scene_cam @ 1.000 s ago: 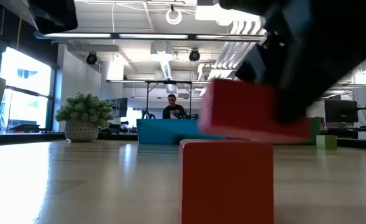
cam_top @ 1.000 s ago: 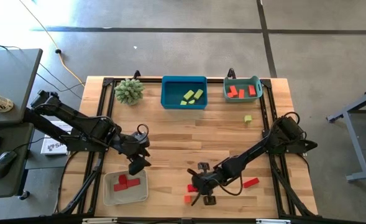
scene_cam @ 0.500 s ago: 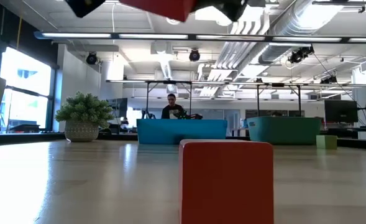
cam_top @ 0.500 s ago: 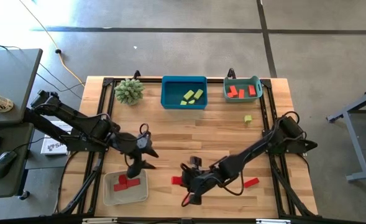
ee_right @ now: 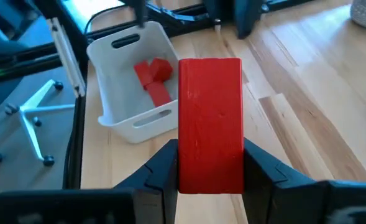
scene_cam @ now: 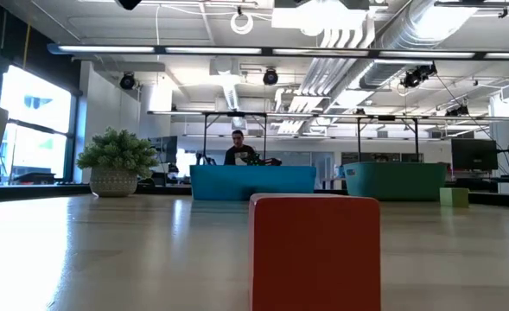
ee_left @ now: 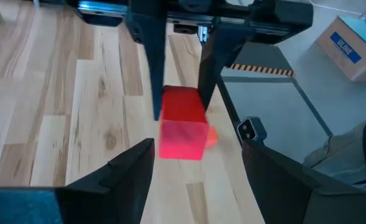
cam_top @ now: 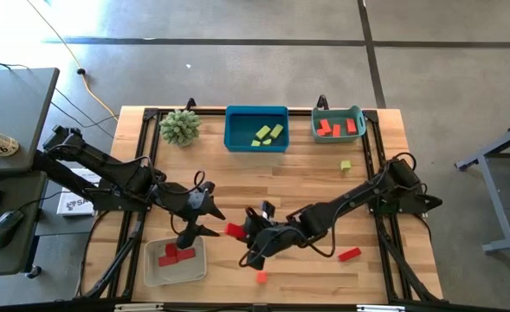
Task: Sort & place blocks by color
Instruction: Put the red block into the gray bin
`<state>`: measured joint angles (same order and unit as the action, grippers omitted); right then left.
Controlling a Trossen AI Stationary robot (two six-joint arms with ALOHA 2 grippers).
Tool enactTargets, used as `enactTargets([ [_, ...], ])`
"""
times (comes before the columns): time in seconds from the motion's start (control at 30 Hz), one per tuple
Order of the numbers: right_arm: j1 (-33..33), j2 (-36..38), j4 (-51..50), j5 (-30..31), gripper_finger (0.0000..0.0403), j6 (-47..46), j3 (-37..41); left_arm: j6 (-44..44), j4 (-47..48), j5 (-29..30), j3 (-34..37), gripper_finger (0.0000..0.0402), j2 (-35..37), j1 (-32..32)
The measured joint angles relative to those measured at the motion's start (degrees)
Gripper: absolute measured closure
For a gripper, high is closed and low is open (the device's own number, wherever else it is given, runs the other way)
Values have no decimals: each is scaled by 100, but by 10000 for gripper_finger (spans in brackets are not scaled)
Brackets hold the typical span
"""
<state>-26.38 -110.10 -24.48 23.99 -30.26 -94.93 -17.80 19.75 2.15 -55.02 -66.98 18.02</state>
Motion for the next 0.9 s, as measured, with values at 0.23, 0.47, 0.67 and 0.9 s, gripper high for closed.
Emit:
enactTargets([
  [0.23, 99, -1, 174, -45, 299, -83, -1, -79, 2, 200, 0, 167, 0, 0],
  [0.47, 140, -2, 512, -42, 299, -85, -1, -44, 4, 216, 0, 167, 0, 0],
  [0.67, 204, 0, 868, 2, 299, -97, -1, -44, 4, 216, 0, 167, 0, 0],
  [0.9, 318, -2, 892, -15, 299, -416, -1, 0, -7, 358, 0, 168, 0, 0],
])
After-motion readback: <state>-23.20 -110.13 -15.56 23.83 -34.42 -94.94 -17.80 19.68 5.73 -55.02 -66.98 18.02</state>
